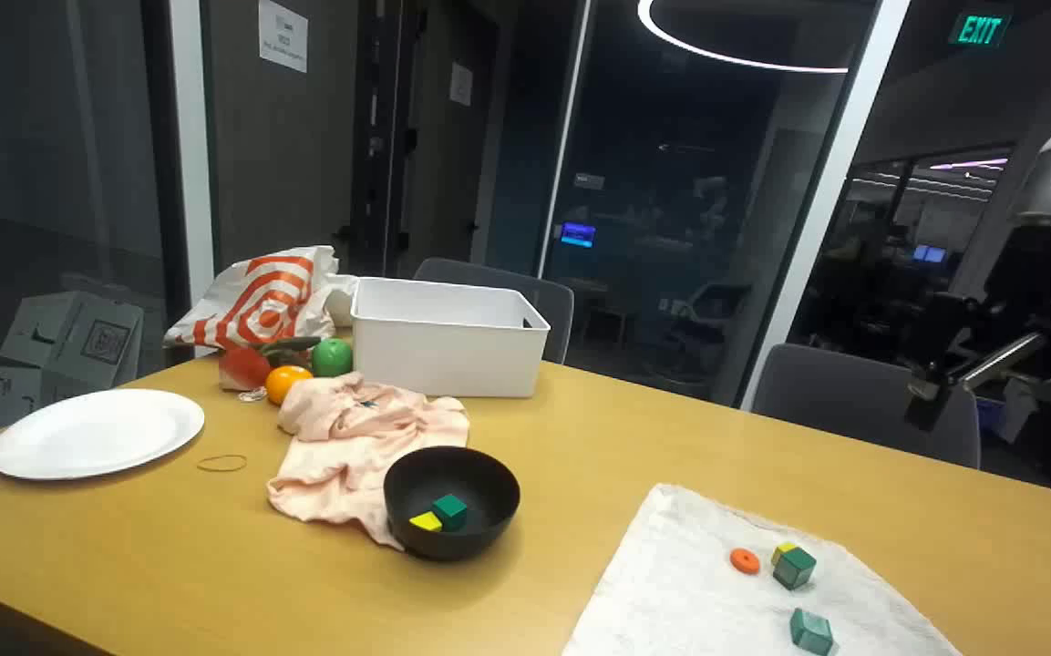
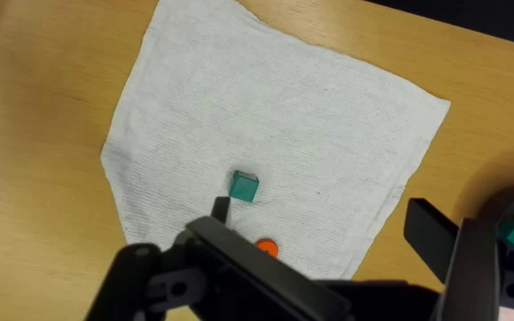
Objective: Fold the towel
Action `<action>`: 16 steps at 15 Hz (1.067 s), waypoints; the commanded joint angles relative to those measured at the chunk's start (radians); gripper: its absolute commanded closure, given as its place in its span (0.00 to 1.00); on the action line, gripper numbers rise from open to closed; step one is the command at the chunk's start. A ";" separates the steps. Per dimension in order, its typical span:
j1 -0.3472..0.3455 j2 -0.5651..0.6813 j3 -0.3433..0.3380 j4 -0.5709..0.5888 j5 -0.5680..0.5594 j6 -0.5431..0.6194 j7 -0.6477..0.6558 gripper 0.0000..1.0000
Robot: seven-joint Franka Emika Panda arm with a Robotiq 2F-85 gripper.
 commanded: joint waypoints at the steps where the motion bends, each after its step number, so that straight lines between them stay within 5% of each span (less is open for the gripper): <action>1: -0.002 0.001 0.002 0.005 0.000 -0.003 -0.001 0.00; 7: -0.001 0.002 0.003 0.008 0.000 -0.008 -0.002 0.00; 16: -0.032 0.140 -0.002 -0.173 -0.031 0.270 0.032 0.00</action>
